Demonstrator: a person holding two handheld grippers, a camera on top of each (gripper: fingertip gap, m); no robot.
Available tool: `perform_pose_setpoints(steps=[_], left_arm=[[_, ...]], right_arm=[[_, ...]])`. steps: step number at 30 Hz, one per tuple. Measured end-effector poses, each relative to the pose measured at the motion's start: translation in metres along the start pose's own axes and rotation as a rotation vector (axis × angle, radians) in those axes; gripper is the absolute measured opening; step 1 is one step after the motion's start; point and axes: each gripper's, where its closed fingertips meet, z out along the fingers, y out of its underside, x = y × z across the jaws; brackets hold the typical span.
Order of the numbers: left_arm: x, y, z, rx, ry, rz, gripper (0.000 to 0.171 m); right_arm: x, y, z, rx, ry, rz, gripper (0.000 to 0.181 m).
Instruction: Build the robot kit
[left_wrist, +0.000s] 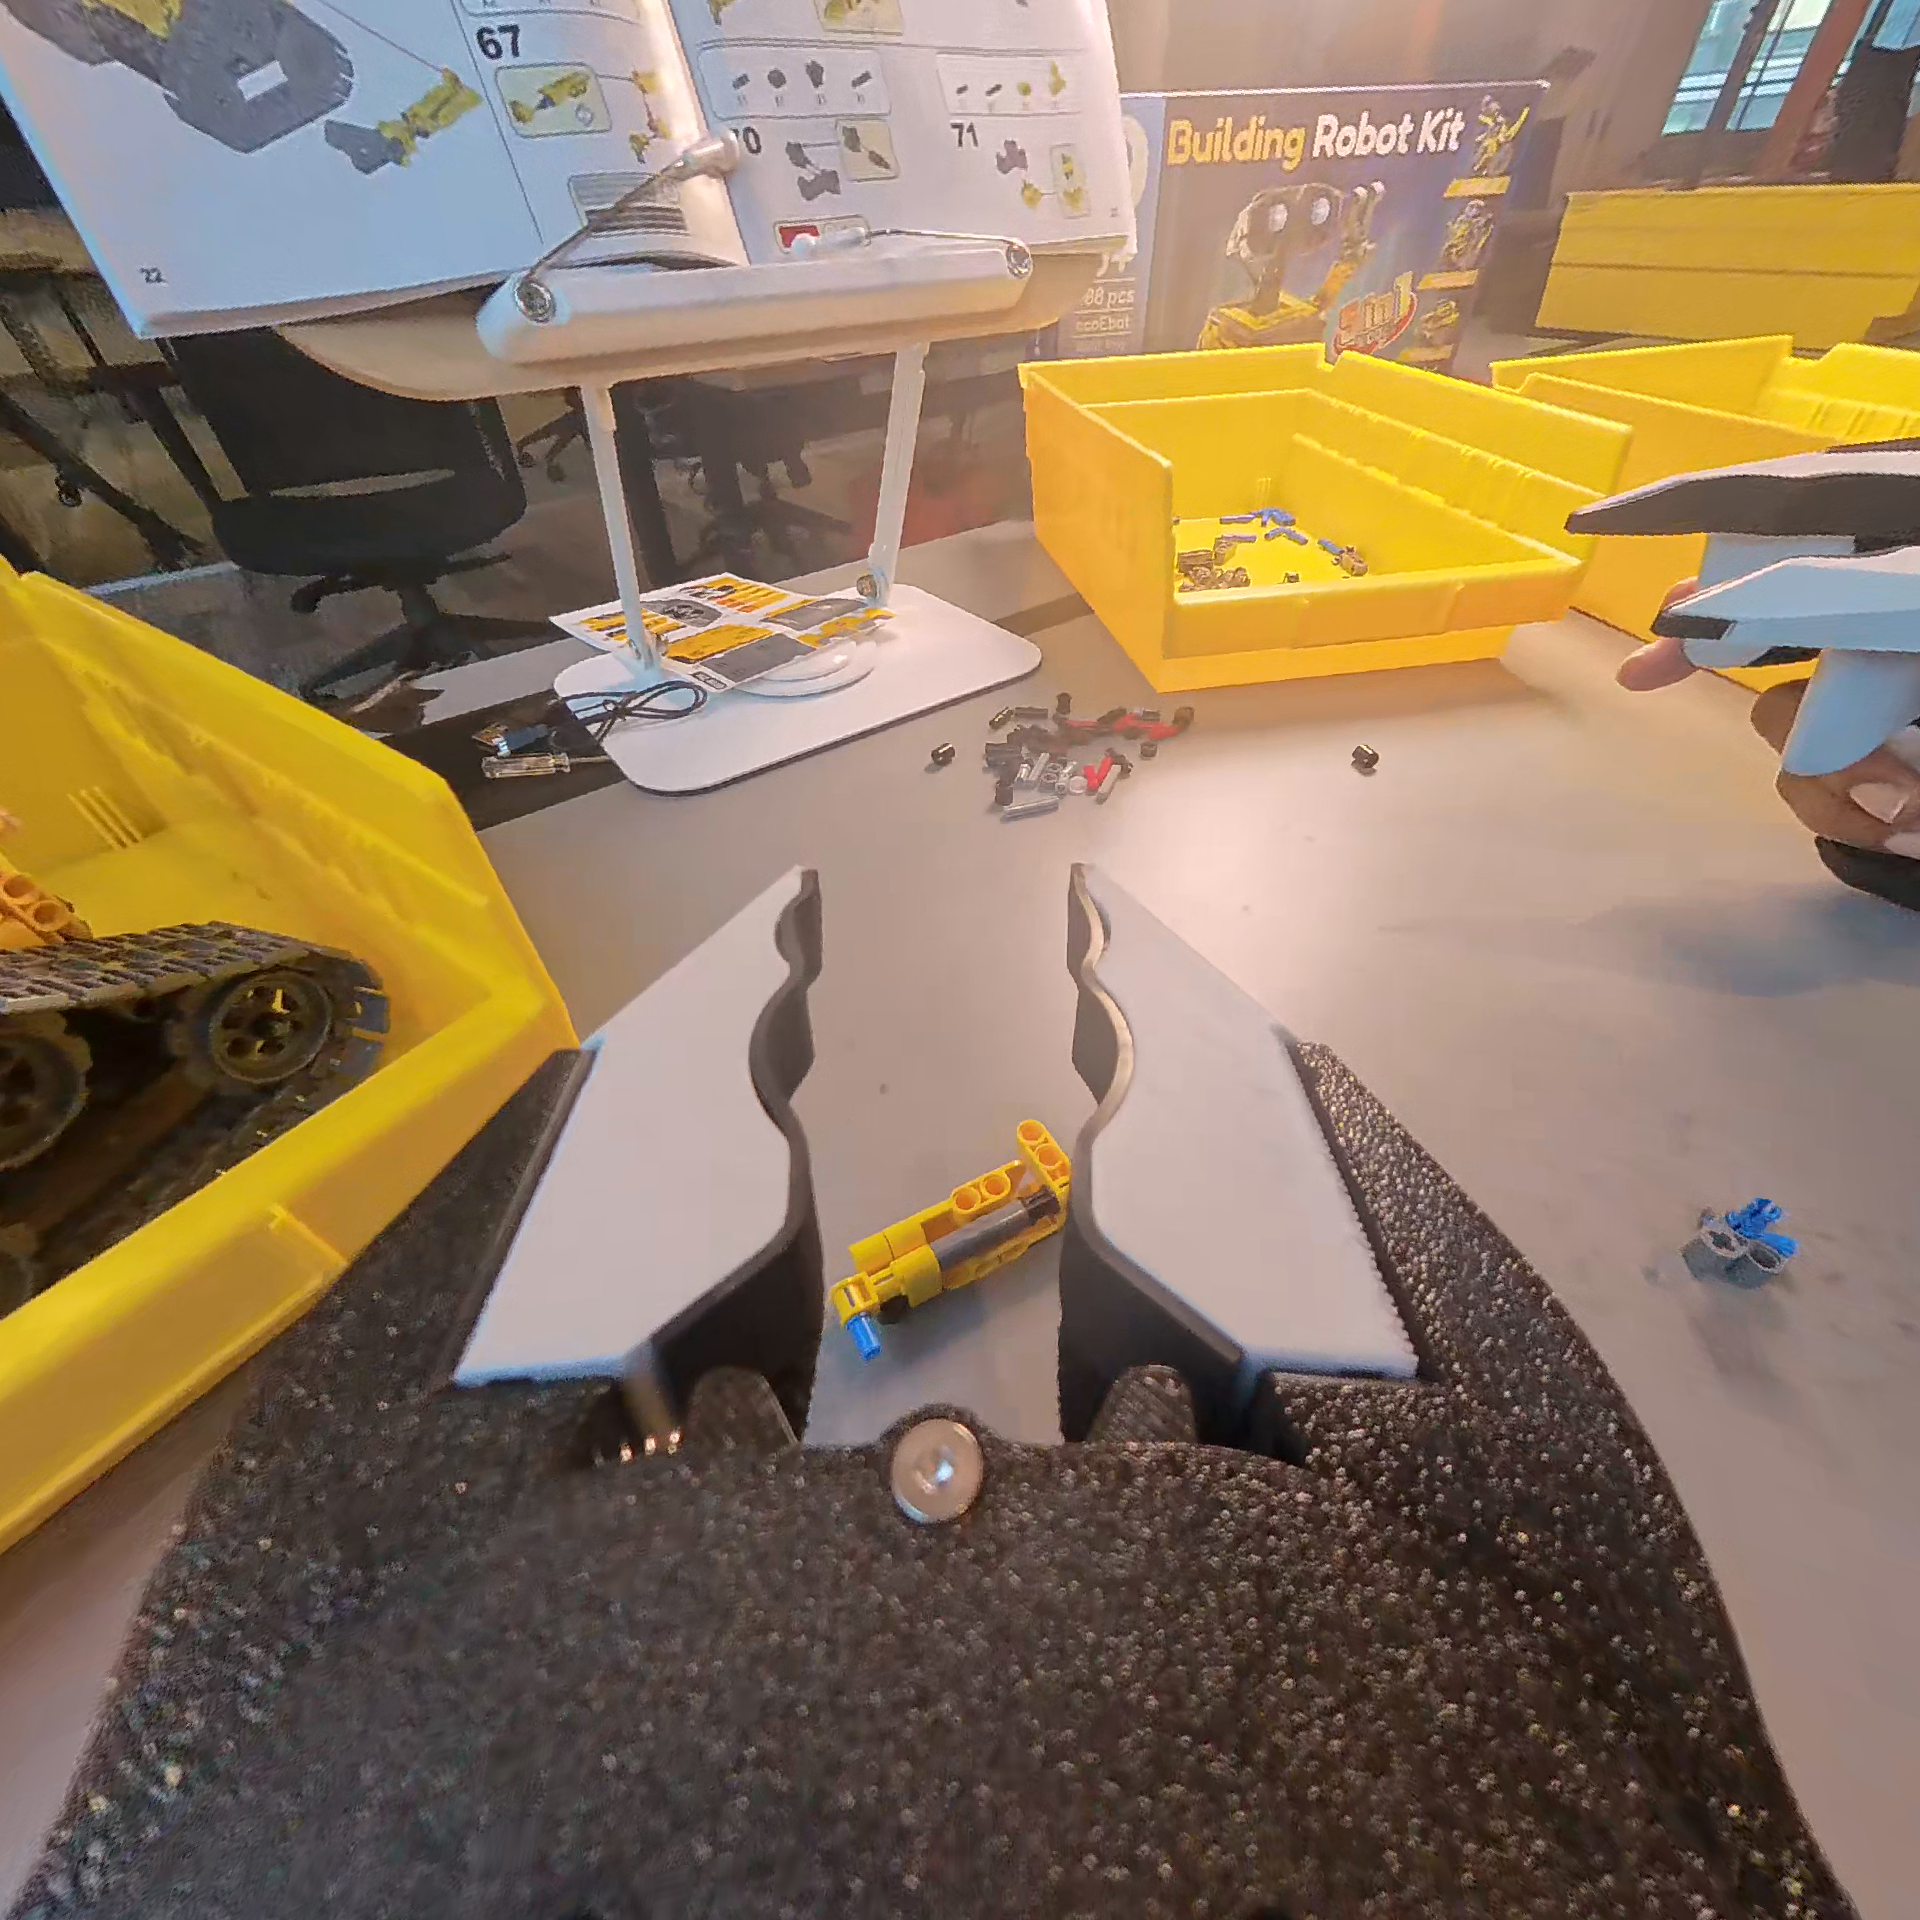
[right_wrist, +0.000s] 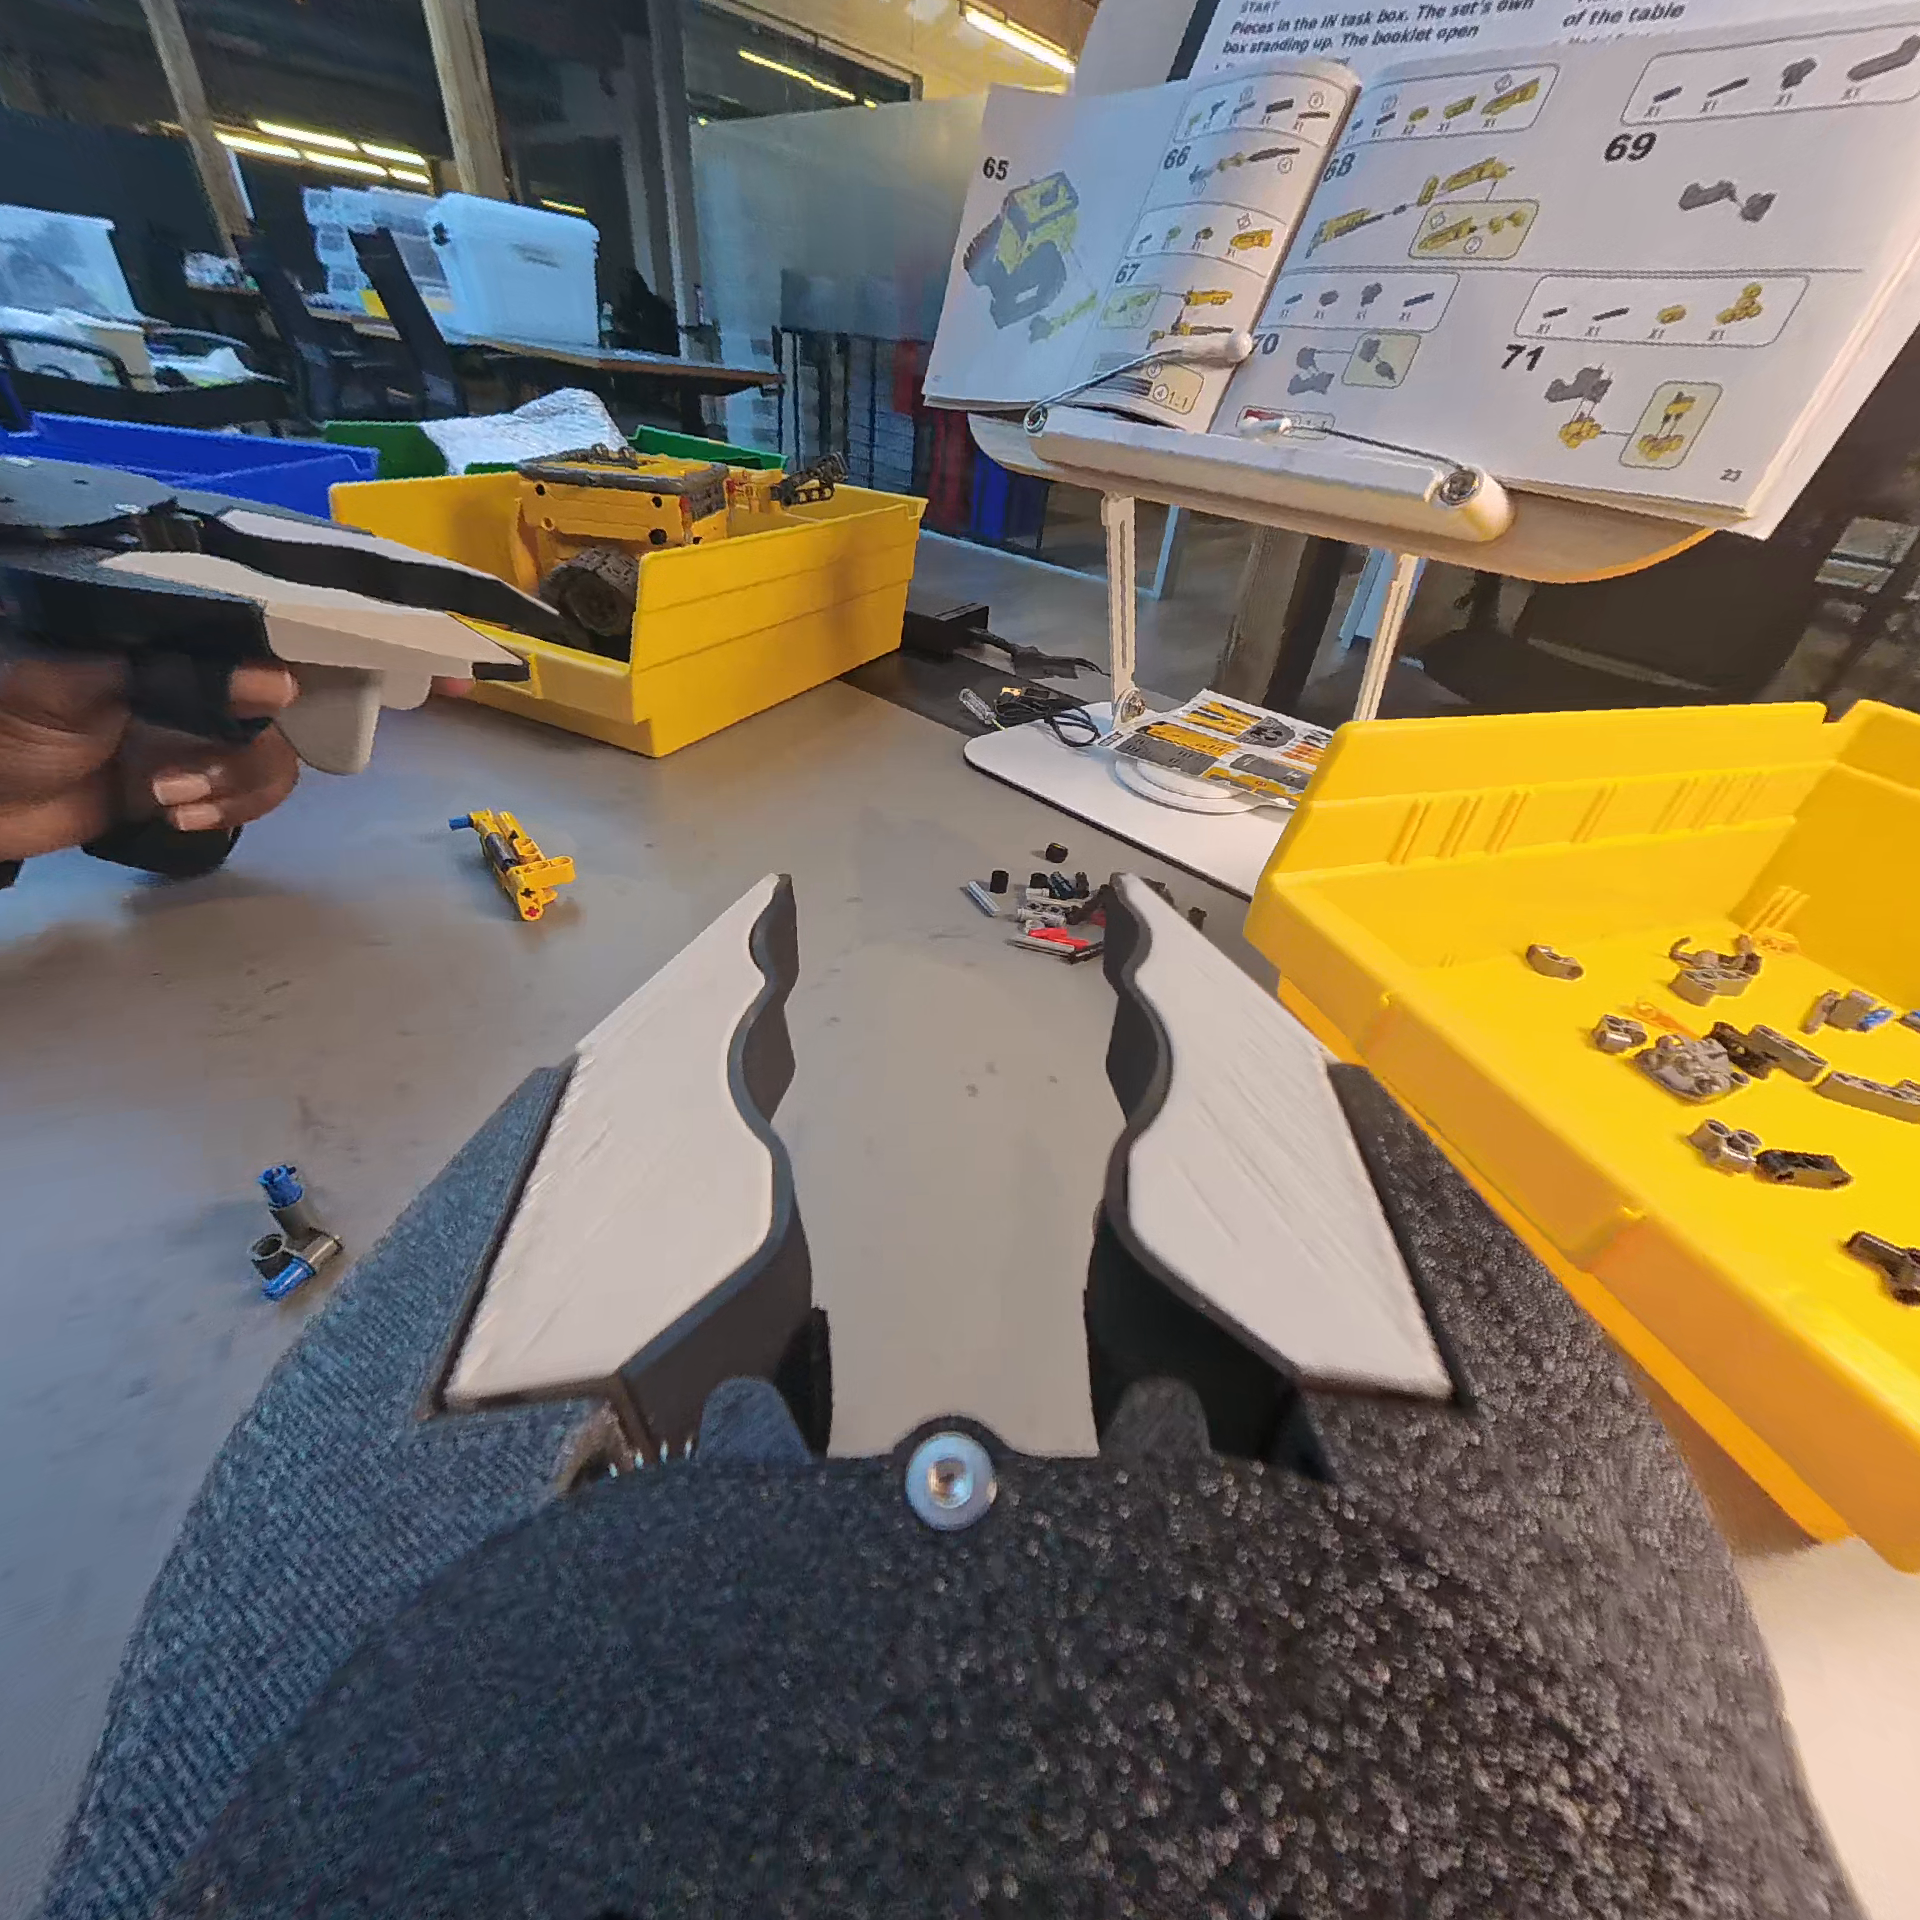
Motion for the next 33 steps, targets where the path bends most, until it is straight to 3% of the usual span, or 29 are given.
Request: perform_pose_setpoints(steps=[33], left_arm=[[-0.006,-0.011,-0.013,0.051,-0.018,0.019,0.049]], right_arm=[[0.006,-0.004,0.002,0.037,0.021,0.071,0.061]])
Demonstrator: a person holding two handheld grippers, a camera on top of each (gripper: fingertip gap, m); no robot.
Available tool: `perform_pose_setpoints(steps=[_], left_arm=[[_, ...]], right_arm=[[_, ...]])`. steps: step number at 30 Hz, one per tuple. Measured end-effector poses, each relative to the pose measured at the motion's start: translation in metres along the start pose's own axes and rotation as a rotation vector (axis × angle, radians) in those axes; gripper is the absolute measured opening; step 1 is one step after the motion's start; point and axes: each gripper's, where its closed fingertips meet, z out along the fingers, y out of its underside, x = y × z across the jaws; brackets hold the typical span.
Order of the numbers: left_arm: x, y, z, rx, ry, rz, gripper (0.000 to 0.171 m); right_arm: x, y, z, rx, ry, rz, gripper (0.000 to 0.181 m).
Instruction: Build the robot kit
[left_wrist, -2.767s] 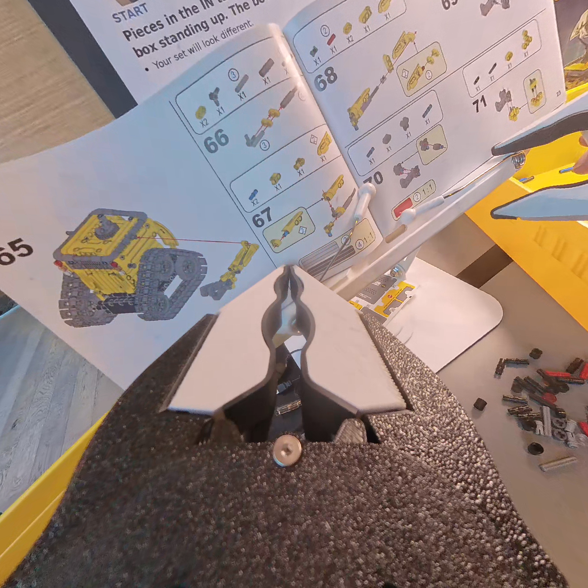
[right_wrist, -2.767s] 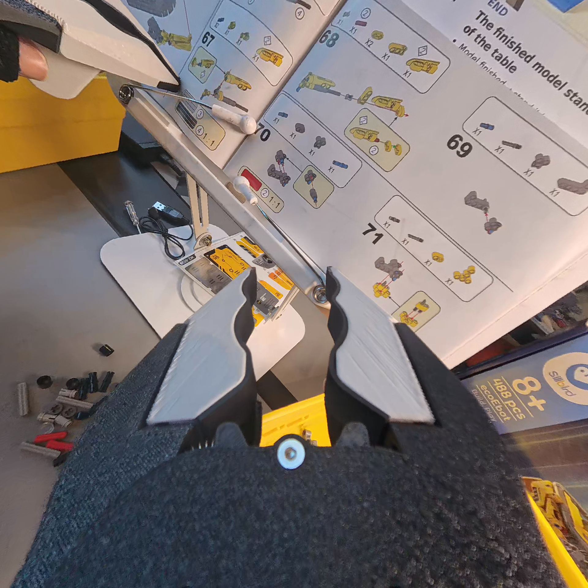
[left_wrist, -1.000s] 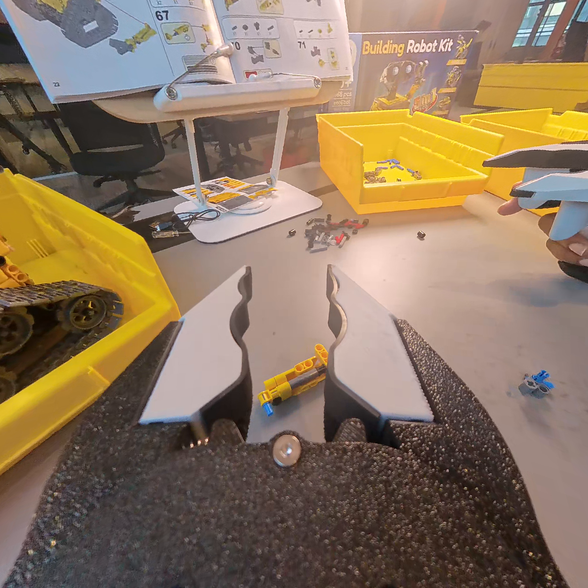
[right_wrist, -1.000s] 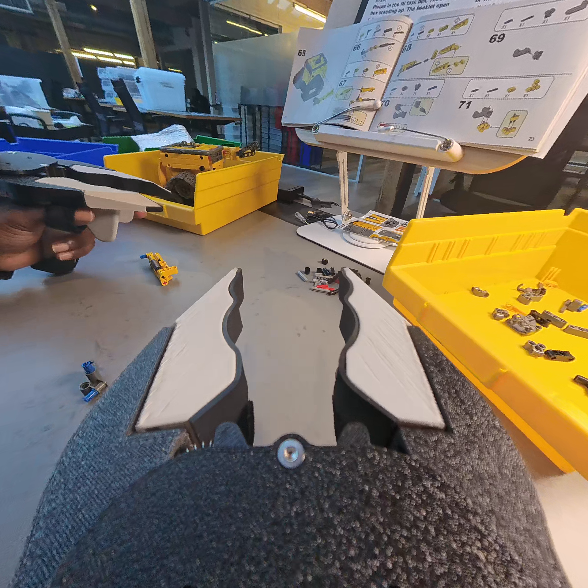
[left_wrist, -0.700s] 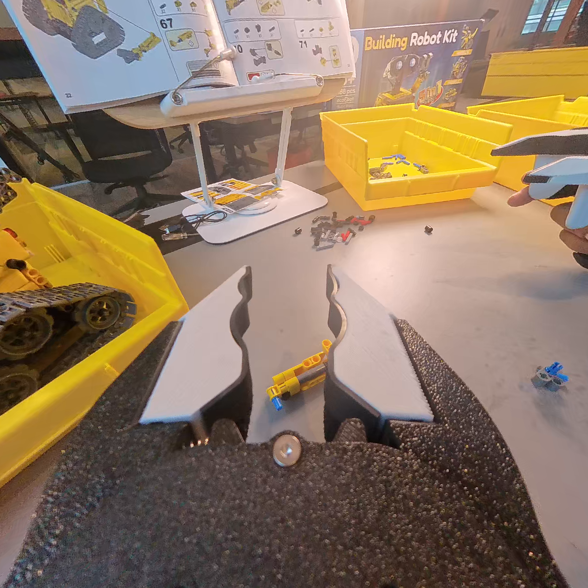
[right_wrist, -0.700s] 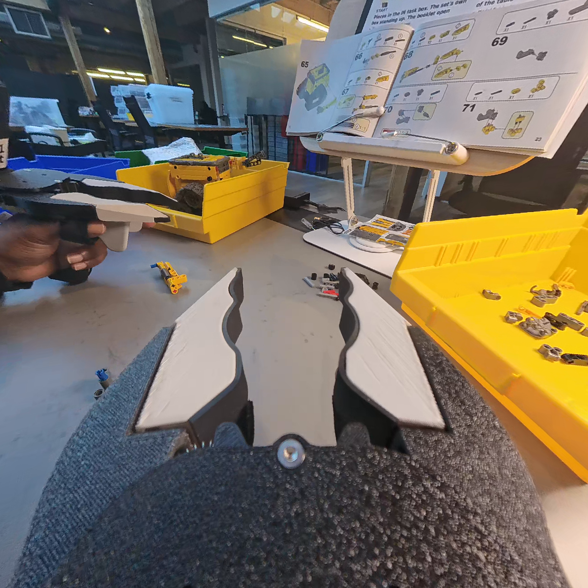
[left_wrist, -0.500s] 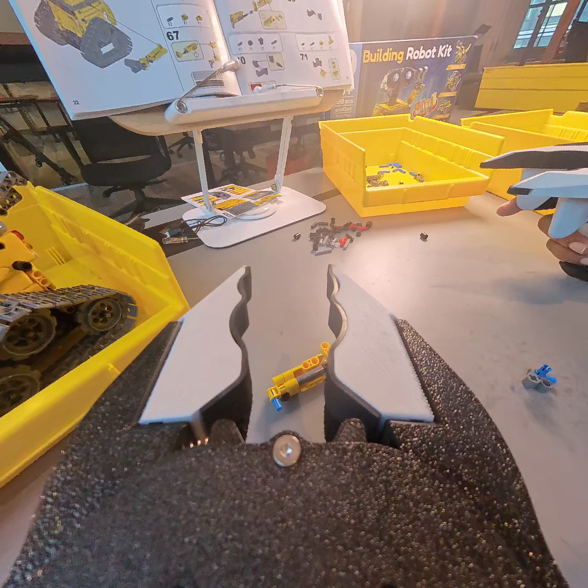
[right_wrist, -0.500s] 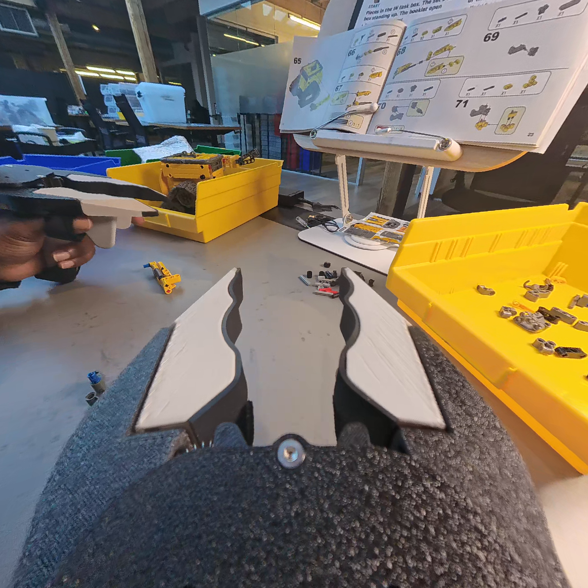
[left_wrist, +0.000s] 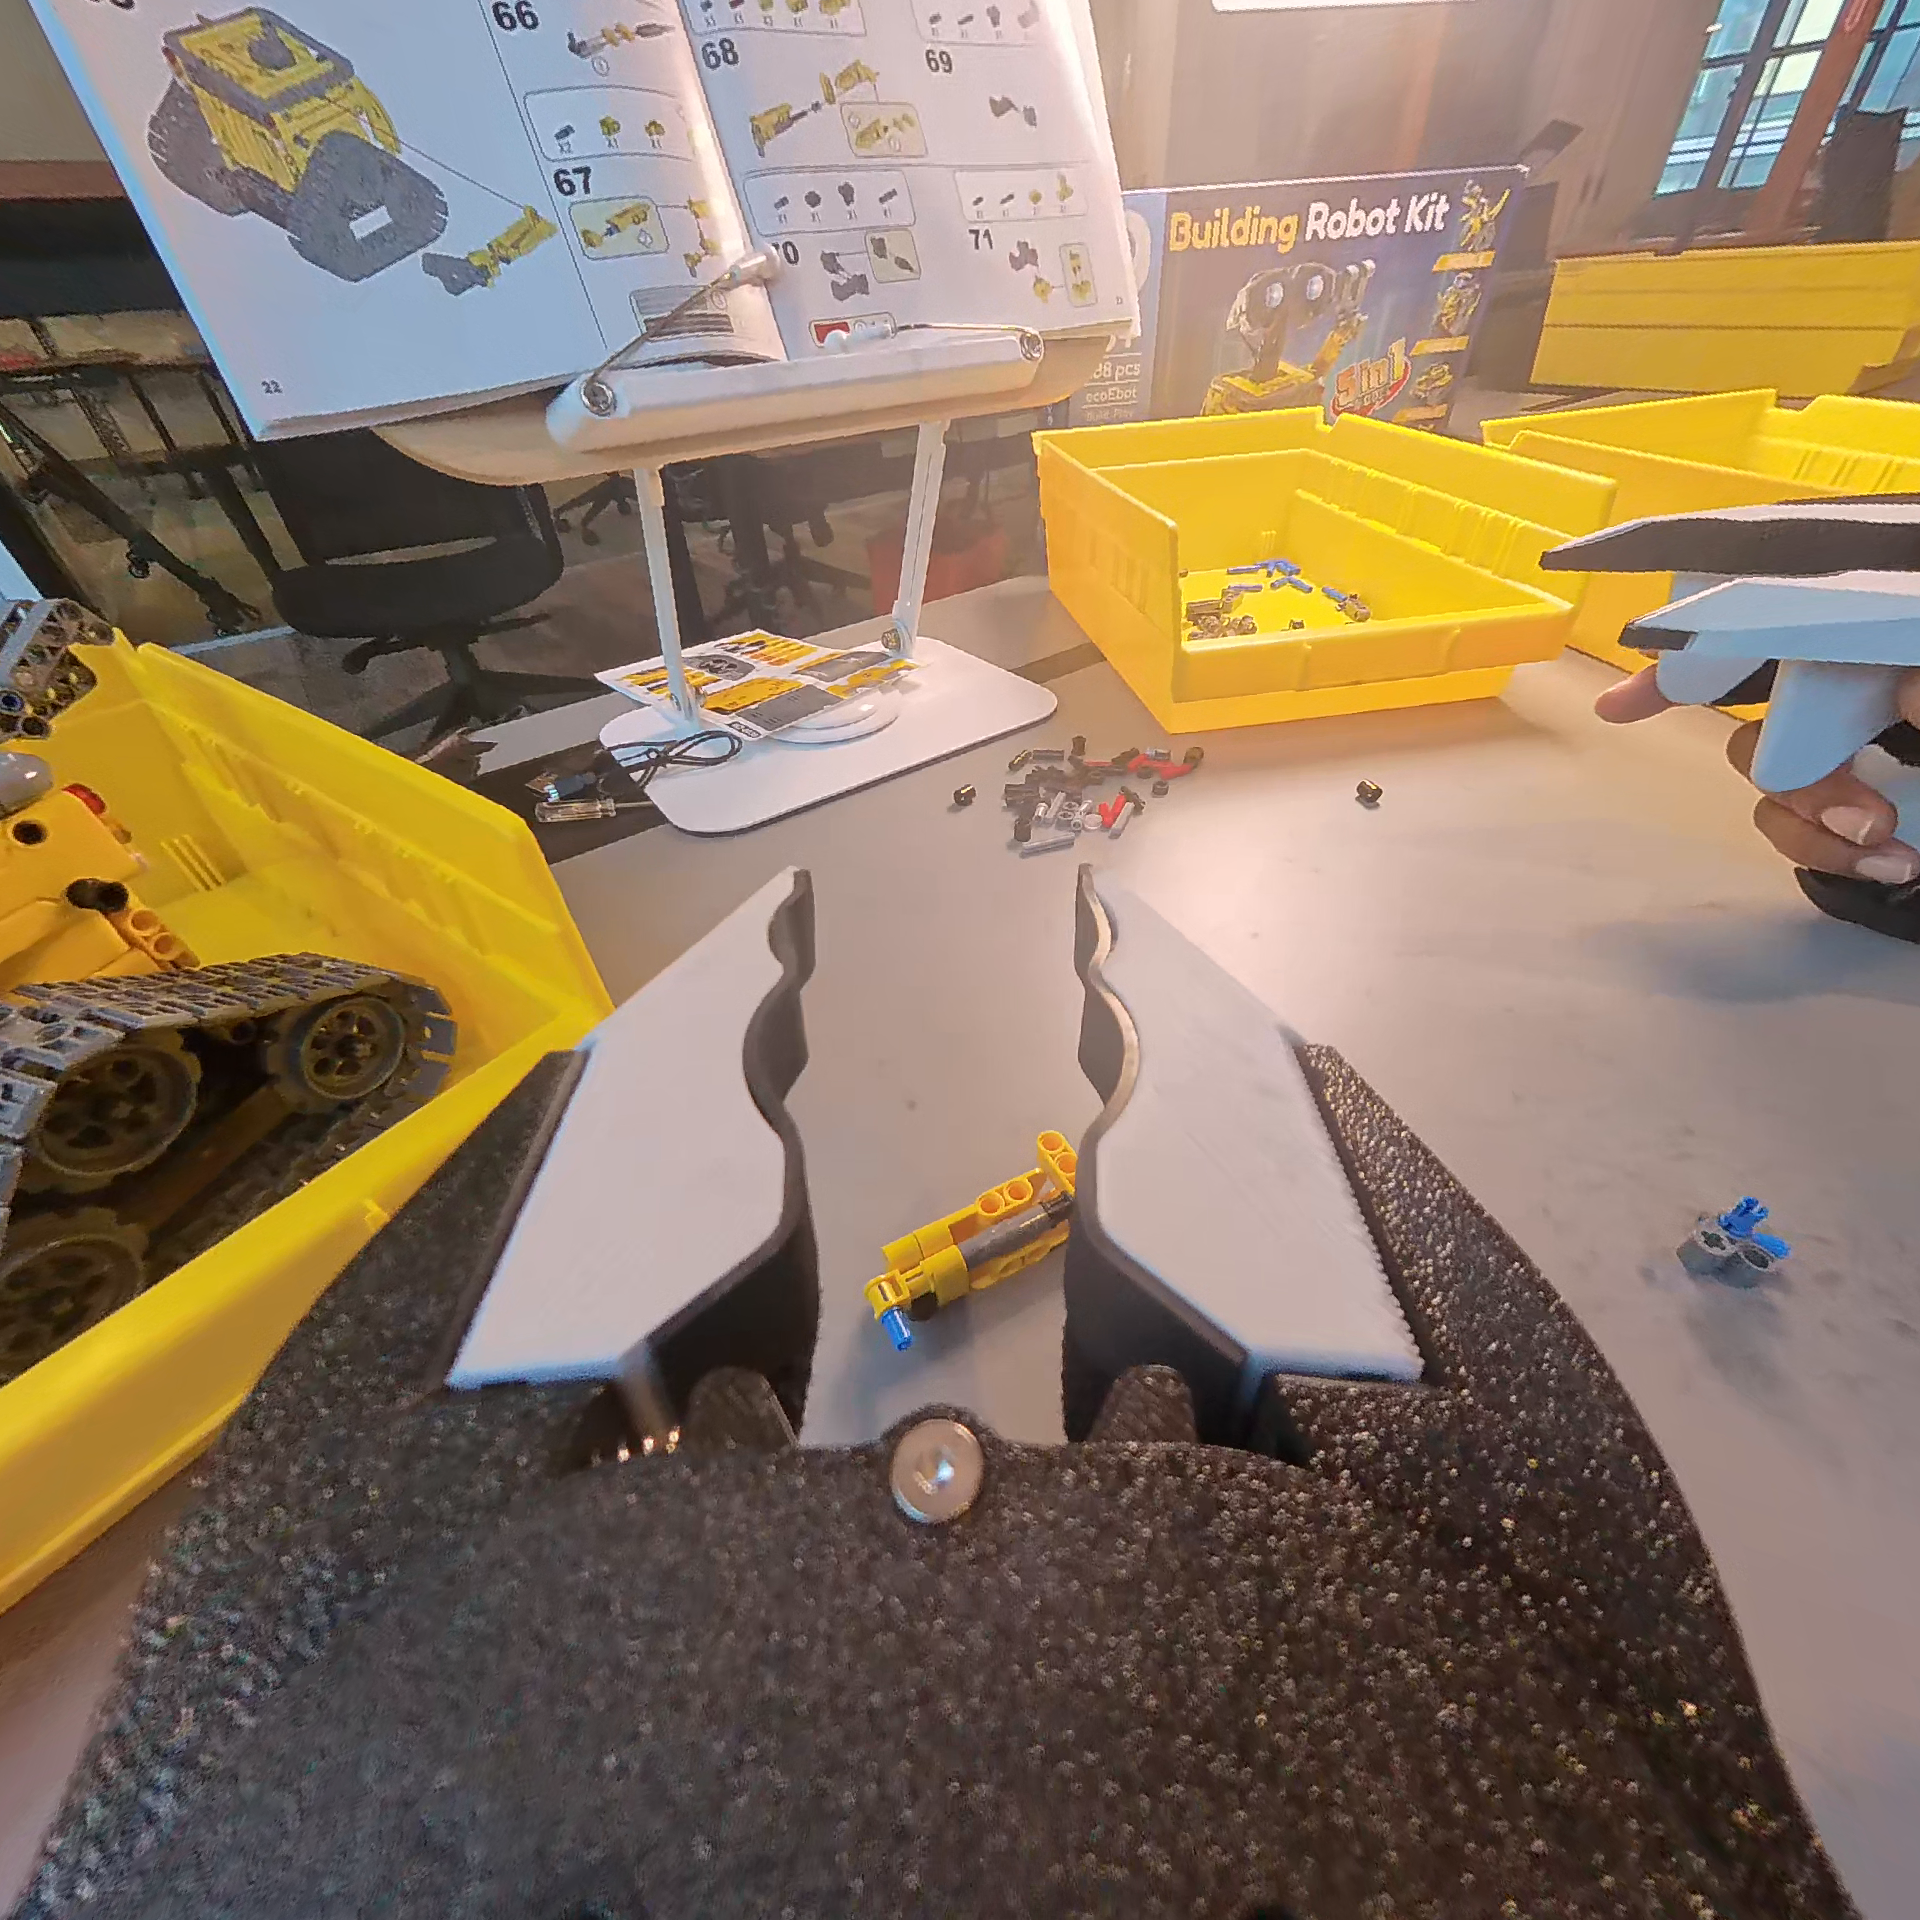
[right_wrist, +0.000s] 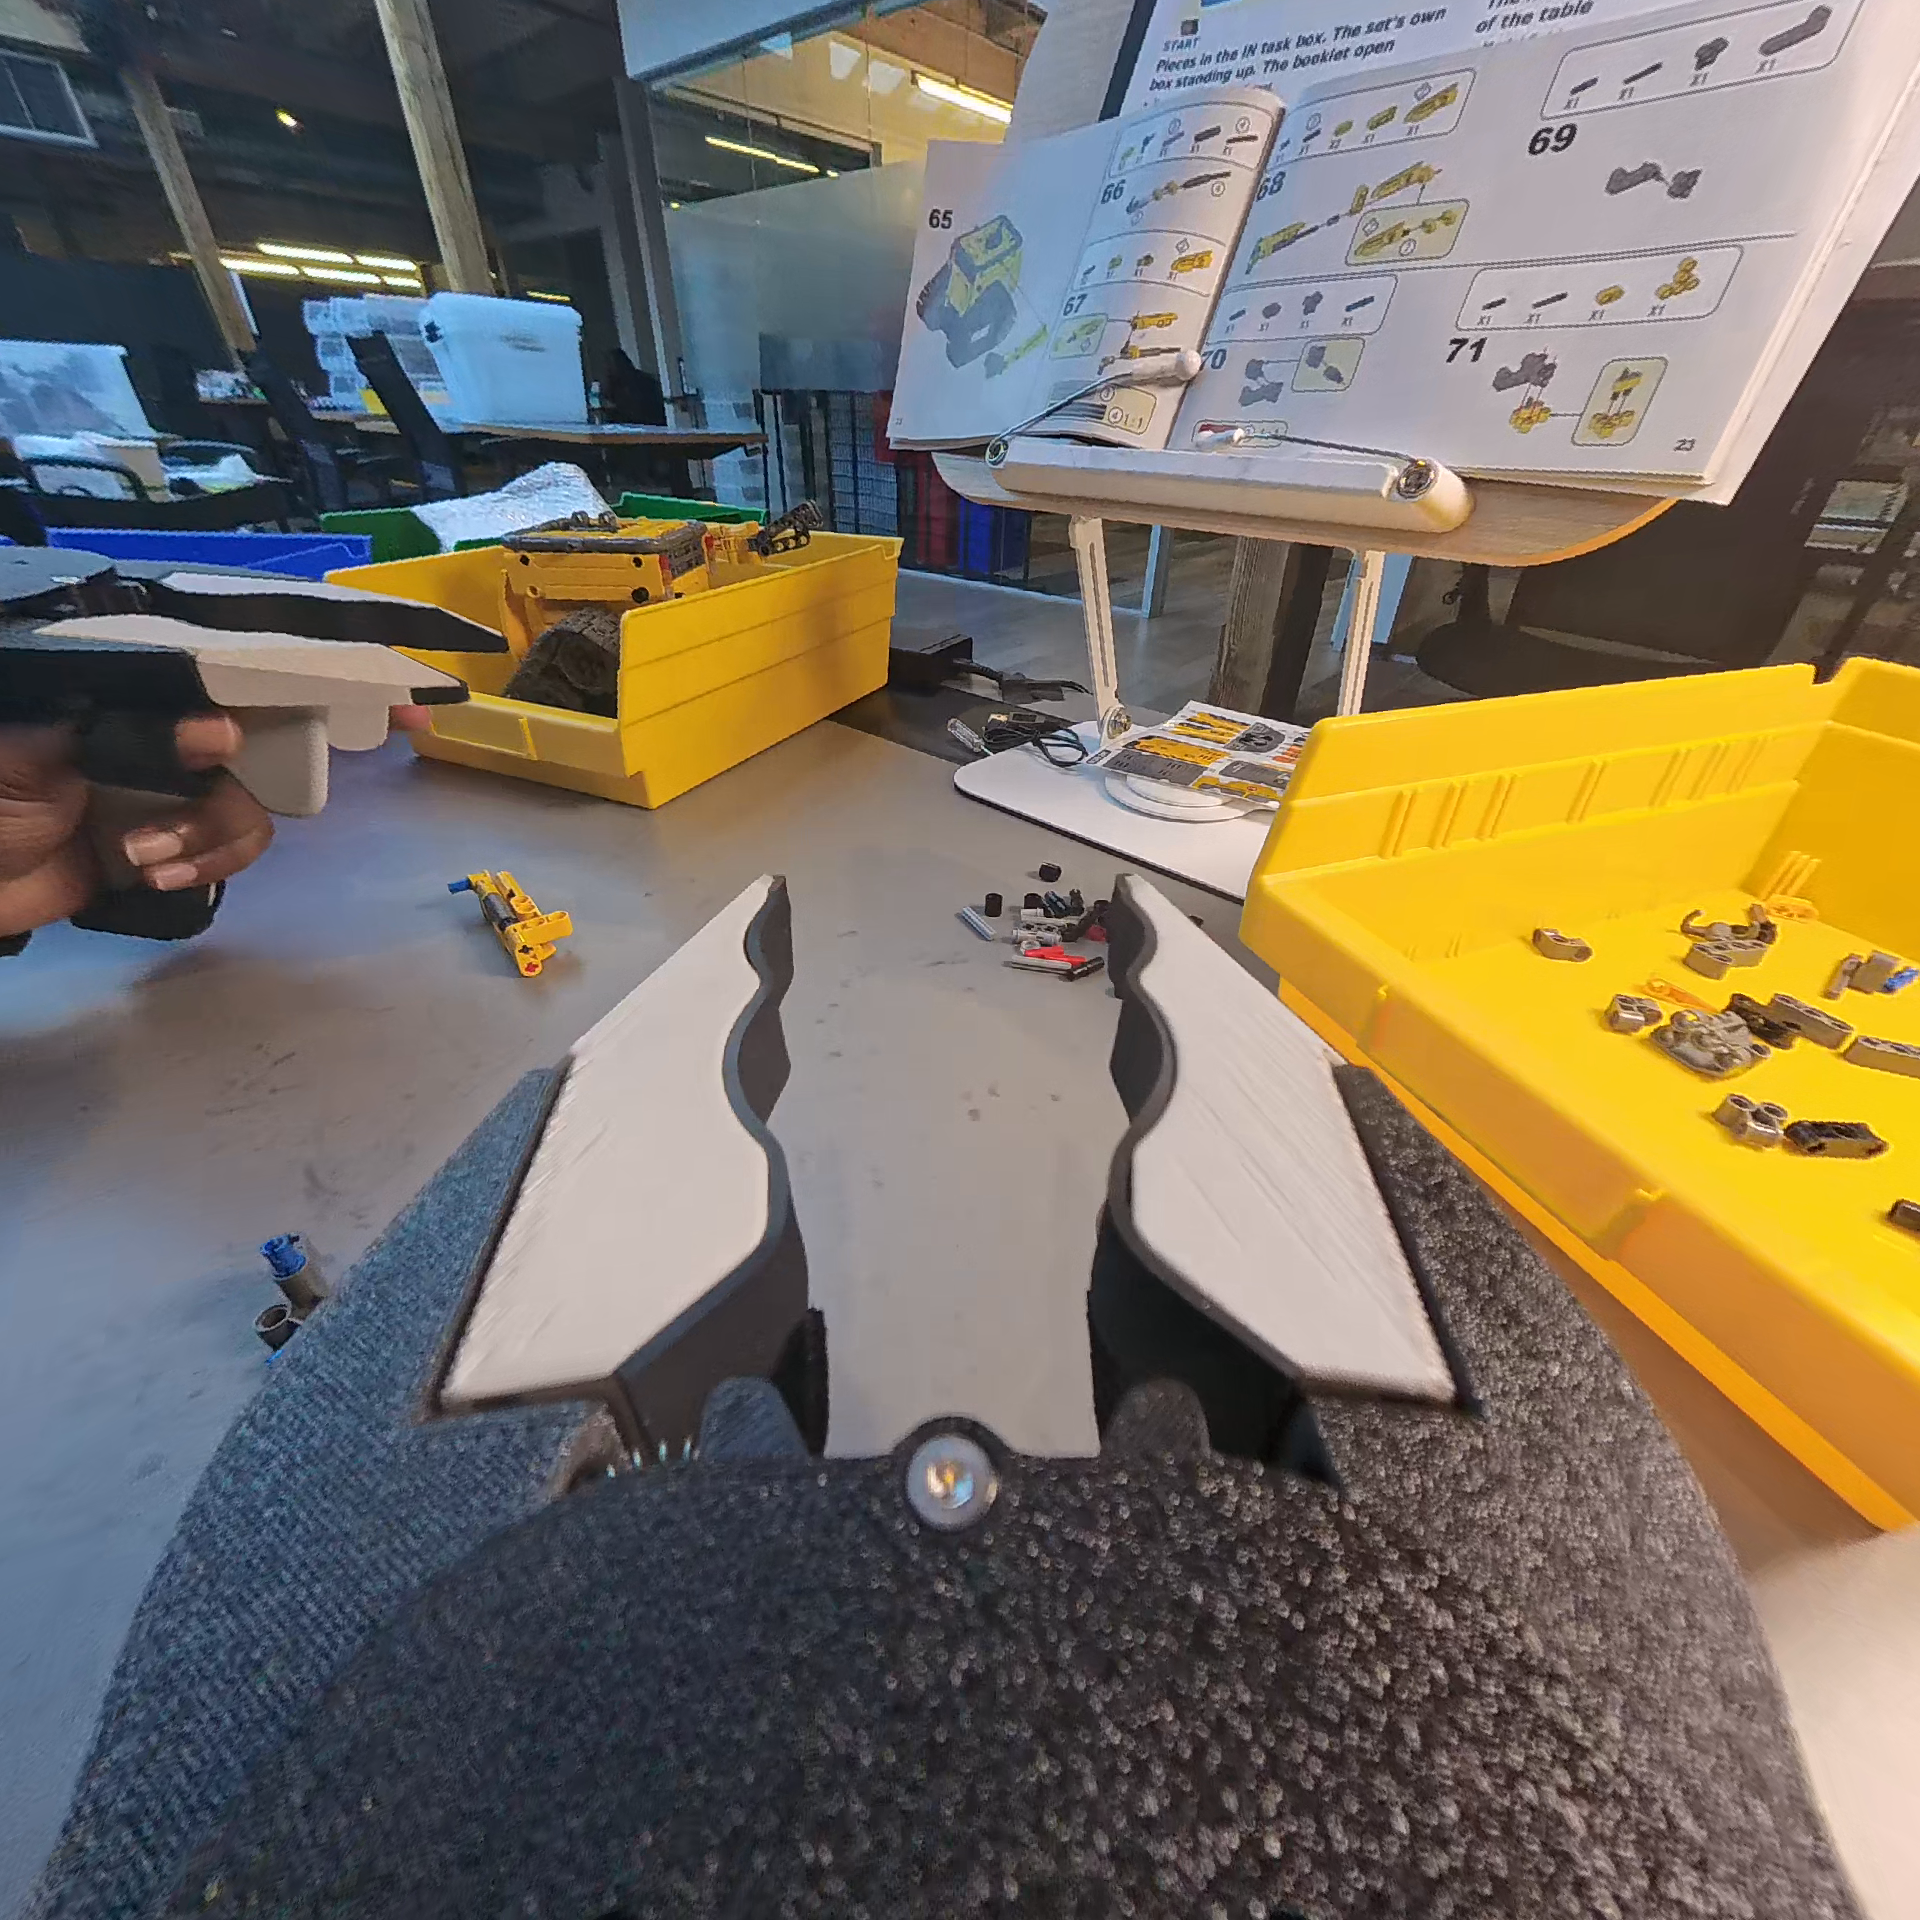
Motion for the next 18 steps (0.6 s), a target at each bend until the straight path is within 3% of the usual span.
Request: perform_pose_setpoints(steps=[8,18], left_arm=[[-0.008,0.006,0.004,-0.019,-0.026,-0.007,0.049],[-0.047,-0.022,-0.02,0.097,-0.106,-0.055,0.049]], right_arm=[[0.001,-0.001,-0.002,0.006,-0.012,0.031,0.061],[0.009,-0.008,-0.008,0.033,0.028,0.023,0.063]])
